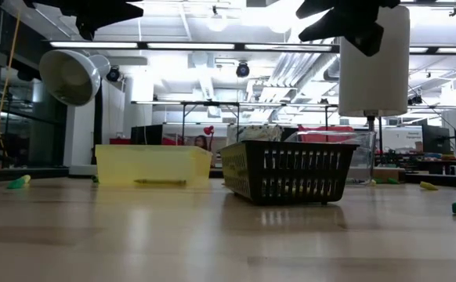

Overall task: Sort crayons
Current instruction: Put the gray crayon into the yellow transparent bin

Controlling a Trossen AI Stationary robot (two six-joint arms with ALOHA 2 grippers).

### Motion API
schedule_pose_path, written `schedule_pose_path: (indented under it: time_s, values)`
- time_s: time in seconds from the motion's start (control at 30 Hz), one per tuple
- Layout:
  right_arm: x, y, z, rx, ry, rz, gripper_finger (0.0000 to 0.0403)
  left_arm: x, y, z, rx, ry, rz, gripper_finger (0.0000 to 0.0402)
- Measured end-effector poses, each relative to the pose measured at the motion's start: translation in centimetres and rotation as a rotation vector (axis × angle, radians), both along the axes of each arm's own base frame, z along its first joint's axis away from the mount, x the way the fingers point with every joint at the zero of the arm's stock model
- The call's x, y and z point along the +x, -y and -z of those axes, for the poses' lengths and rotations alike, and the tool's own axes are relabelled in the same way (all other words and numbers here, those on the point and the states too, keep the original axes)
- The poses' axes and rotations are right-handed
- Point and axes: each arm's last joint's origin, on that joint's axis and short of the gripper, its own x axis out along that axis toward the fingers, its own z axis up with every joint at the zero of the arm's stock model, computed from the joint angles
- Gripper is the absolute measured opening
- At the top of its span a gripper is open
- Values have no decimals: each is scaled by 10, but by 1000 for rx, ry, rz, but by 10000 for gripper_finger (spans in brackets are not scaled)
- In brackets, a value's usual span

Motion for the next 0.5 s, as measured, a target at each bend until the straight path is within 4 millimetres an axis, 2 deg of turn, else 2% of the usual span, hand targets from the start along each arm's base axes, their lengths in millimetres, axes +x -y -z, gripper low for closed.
schedule_pose_path:
  time_s: [0.5]
  values:
    - [-2,1,4,-13,-42,6,133,3,-2,2,6,-13,-19,154]
